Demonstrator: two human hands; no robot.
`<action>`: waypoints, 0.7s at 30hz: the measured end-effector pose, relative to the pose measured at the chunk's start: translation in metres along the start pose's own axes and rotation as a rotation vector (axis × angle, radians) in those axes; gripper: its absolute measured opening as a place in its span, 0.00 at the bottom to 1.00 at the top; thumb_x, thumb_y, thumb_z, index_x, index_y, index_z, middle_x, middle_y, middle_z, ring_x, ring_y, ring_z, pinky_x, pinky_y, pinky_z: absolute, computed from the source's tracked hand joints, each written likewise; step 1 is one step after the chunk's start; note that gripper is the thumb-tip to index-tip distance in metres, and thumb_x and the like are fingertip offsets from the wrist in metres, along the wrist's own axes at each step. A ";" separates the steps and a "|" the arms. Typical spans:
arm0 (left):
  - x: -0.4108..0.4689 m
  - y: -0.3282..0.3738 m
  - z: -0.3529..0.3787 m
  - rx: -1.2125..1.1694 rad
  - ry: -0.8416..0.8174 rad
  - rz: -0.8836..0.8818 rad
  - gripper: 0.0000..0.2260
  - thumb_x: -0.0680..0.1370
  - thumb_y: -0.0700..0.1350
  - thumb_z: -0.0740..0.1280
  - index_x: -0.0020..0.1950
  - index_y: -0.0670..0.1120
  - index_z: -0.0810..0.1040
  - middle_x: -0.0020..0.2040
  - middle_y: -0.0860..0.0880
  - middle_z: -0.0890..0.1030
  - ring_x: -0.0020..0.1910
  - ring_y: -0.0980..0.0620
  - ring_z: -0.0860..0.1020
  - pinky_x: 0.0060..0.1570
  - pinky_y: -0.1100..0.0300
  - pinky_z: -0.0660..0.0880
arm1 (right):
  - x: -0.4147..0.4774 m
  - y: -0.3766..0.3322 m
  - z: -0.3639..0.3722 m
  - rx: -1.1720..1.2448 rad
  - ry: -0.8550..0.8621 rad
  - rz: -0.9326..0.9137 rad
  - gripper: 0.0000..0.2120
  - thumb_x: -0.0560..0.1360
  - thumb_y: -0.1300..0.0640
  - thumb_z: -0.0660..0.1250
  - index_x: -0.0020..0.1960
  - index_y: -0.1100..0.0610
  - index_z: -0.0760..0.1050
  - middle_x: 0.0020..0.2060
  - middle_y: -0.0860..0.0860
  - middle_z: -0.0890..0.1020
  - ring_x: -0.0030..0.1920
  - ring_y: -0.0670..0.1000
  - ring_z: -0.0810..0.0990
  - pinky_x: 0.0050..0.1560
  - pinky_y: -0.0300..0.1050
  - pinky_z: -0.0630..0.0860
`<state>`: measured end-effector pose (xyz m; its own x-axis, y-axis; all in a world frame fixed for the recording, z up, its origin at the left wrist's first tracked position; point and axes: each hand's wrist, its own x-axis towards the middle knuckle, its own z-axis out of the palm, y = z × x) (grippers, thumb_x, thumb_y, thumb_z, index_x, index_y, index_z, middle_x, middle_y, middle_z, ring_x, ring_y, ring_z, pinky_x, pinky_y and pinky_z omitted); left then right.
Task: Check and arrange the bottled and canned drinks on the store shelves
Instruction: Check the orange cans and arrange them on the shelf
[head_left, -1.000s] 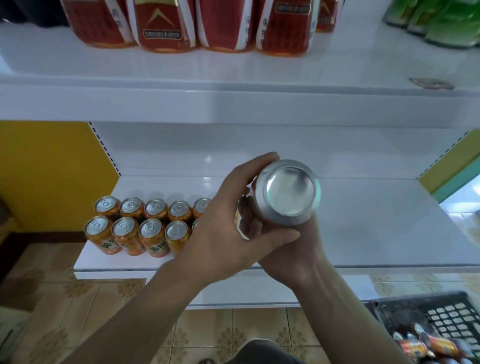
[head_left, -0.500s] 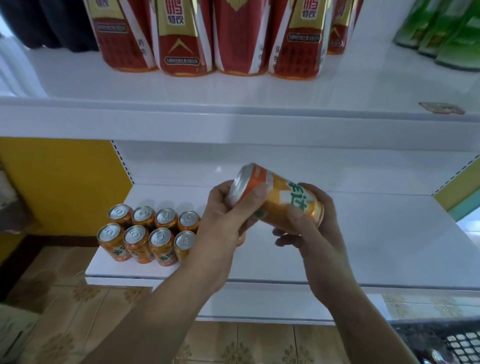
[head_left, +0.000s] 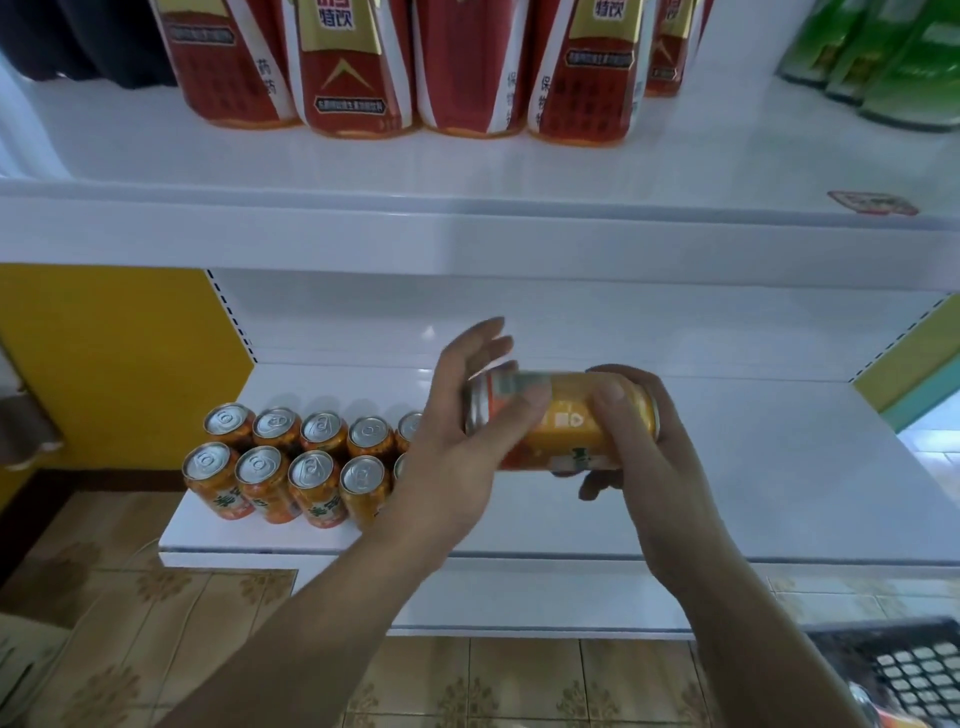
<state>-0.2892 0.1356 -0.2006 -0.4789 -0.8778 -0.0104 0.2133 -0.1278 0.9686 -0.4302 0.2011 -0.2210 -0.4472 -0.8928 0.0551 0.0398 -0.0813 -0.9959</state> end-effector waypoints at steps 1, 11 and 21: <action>0.000 0.000 0.000 0.019 0.011 0.017 0.17 0.72 0.56 0.70 0.61 0.63 0.76 0.61 0.60 0.78 0.58 0.56 0.79 0.46 0.59 0.80 | -0.001 0.000 0.000 -0.037 -0.025 0.017 0.20 0.72 0.36 0.66 0.61 0.41 0.72 0.52 0.48 0.81 0.46 0.51 0.85 0.35 0.40 0.80; -0.001 -0.004 -0.004 -0.041 -0.025 -0.055 0.18 0.70 0.53 0.76 0.58 0.61 0.78 0.58 0.57 0.81 0.55 0.51 0.82 0.47 0.60 0.80 | -0.004 0.004 0.003 0.053 0.006 0.077 0.21 0.71 0.37 0.64 0.61 0.44 0.72 0.48 0.53 0.82 0.41 0.51 0.86 0.38 0.41 0.81; 0.000 -0.010 -0.007 -0.062 -0.019 -0.055 0.19 0.71 0.52 0.74 0.61 0.61 0.77 0.62 0.57 0.79 0.58 0.50 0.81 0.55 0.55 0.79 | -0.006 0.005 0.008 0.060 0.049 0.049 0.19 0.70 0.38 0.68 0.57 0.45 0.74 0.46 0.50 0.81 0.40 0.45 0.83 0.34 0.39 0.78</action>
<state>-0.2858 0.1341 -0.2123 -0.5075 -0.8597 -0.0582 0.2380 -0.2049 0.9494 -0.4199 0.2023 -0.2256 -0.4867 -0.8736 0.0012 0.1156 -0.0658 -0.9911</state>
